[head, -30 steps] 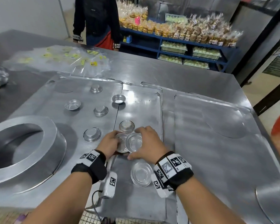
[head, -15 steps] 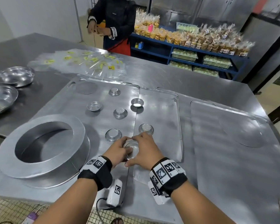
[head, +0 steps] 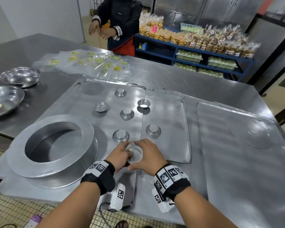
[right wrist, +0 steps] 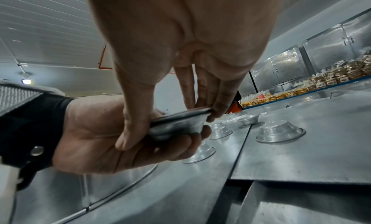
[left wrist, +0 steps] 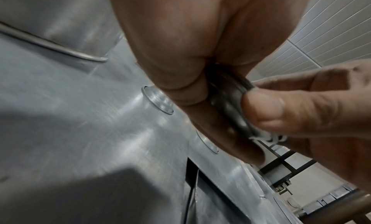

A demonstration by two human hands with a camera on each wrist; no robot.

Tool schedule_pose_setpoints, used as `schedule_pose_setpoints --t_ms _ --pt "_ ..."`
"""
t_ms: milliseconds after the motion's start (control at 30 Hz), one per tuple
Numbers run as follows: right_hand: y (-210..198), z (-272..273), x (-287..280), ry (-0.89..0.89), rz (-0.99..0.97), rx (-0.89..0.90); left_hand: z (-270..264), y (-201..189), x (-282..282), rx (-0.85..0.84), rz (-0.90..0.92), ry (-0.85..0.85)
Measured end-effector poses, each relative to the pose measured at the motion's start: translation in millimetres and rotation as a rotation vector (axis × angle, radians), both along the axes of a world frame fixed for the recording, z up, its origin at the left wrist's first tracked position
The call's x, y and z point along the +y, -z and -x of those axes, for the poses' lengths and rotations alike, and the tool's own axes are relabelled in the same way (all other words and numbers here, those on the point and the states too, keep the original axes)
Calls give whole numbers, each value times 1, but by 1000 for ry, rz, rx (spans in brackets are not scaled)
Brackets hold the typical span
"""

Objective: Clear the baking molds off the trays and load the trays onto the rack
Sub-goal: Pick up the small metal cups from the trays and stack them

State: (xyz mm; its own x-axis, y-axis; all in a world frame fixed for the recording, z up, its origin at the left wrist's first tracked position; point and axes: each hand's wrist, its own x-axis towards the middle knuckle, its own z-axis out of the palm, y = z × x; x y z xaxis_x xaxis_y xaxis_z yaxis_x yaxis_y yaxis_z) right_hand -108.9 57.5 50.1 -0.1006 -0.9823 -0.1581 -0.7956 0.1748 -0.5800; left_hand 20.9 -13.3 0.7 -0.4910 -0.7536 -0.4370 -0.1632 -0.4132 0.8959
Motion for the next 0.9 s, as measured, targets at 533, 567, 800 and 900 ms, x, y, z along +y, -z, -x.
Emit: schedule_pose_setpoints --t_ms 533,567,800,900 --pt "-1 79 -107 119 -360 351 -6 21 -9 -290 252 -70" --pt "4 85 -114 149 -352 371 -7 20 -8 -302 258 -72" --pt "48 108 -141 264 -315 407 -14 17 -3 -379 309 -144" --pt "55 109 -141 231 -376 420 -15 17 2 -397 317 -147"
